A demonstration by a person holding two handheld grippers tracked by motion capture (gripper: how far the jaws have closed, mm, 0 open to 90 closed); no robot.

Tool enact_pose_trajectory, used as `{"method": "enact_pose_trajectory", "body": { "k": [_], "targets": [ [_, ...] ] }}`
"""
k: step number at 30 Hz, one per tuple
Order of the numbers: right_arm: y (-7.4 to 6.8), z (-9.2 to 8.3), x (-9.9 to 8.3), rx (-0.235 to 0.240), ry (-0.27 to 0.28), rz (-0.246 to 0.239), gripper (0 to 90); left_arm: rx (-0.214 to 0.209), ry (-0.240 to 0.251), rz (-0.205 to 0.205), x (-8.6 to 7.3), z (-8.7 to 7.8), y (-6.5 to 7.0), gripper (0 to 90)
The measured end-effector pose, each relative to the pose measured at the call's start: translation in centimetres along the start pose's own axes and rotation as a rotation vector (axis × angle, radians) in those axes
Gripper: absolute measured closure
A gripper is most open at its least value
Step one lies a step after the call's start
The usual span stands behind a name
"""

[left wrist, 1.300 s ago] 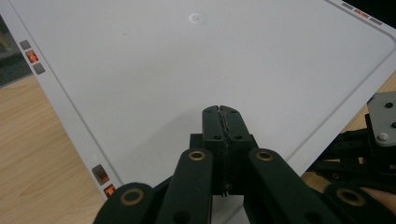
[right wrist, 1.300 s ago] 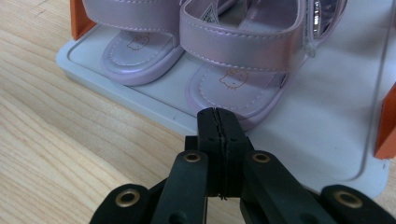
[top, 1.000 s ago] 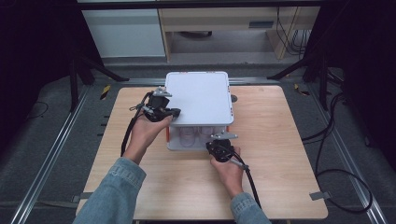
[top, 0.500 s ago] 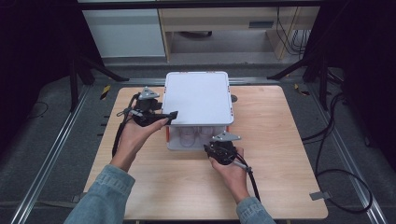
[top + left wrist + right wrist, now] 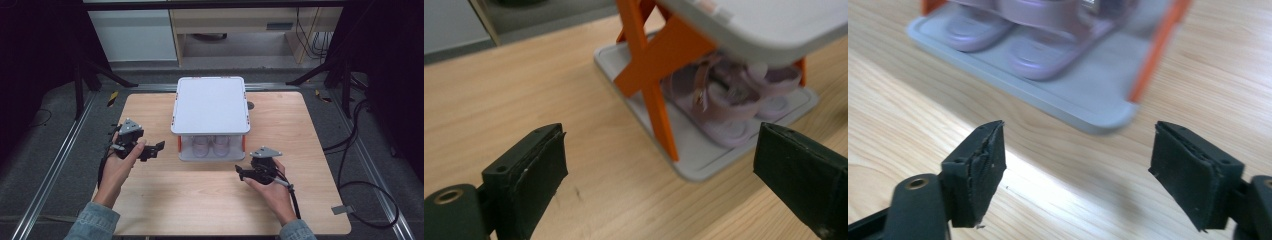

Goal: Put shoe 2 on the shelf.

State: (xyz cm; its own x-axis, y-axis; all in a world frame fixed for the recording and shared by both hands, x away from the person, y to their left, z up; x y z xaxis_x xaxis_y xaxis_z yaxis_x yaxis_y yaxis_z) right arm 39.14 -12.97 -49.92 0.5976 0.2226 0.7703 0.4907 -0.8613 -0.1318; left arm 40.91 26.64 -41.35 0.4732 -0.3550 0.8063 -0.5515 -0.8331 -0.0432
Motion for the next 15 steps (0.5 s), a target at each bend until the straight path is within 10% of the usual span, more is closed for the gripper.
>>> {"method": "enact_pose_trajectory", "body": {
  "k": [15],
  "targets": [
    [8.9,-1.1,-2.6,-0.192,-0.073,0.094,11.5,0.084,-0.117,0.031,-8.4,4.6,-1.3,5.6]
  ]
}}
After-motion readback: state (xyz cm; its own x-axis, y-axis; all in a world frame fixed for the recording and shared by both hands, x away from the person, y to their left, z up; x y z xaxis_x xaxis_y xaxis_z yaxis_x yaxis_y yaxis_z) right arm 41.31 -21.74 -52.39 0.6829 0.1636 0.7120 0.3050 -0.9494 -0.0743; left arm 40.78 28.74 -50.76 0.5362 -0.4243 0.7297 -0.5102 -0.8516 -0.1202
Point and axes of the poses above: each handheld gripper's, and its own axes: z roughly forward along the jaws, x roughly out of its top, y roughly to its right, the point moved 2 cm from there along z, roughly forward along the jaws, and after that the axes turned 5 degrees about z, right-handed, at the moved point
